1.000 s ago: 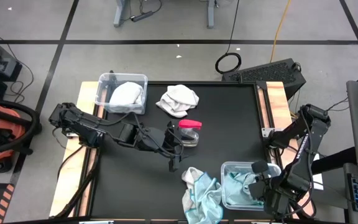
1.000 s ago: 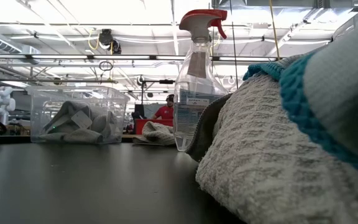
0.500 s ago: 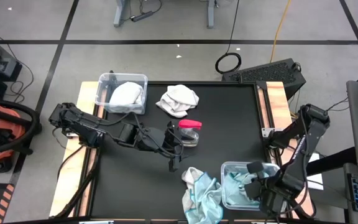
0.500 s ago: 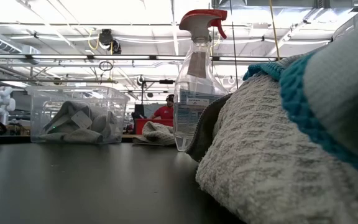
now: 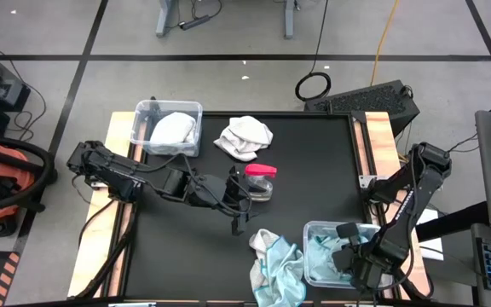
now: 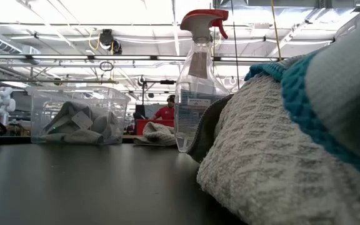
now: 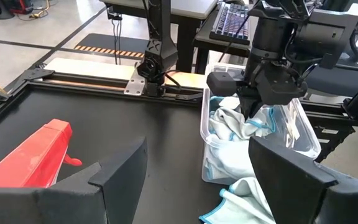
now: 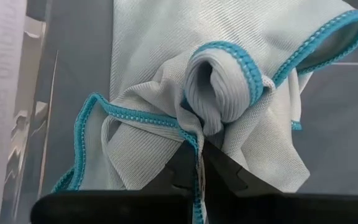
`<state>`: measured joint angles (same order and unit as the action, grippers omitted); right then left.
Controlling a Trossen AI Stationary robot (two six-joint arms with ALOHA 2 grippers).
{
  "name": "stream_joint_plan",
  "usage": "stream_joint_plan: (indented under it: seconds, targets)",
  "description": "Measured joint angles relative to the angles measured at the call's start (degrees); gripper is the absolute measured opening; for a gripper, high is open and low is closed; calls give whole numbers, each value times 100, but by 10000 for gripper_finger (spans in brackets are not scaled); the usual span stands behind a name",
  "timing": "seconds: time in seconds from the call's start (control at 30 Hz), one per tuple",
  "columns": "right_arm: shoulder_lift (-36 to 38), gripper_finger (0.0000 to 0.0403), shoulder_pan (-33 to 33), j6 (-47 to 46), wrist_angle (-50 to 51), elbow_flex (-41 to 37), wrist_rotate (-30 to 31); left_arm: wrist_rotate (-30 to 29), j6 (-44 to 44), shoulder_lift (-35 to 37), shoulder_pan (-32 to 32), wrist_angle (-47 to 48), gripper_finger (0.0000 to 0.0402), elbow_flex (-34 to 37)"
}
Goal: Sort microfiber towel by color & place in baskets
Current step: Put the blue towel into the bottom transparent bin
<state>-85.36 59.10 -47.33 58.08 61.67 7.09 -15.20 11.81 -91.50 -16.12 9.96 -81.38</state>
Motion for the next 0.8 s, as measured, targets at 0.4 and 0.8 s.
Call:
stream_joint_plan:
  seconds: [0.4, 0.8]
  targets:
    - [-3, 80, -27, -38, 295, 324, 66, 1, -6, 2, -2, -14, 286, 0]
    - [-4, 161, -25, -7, 1366, 1358, 411, 574, -19, 7, -16, -574, 286, 0]
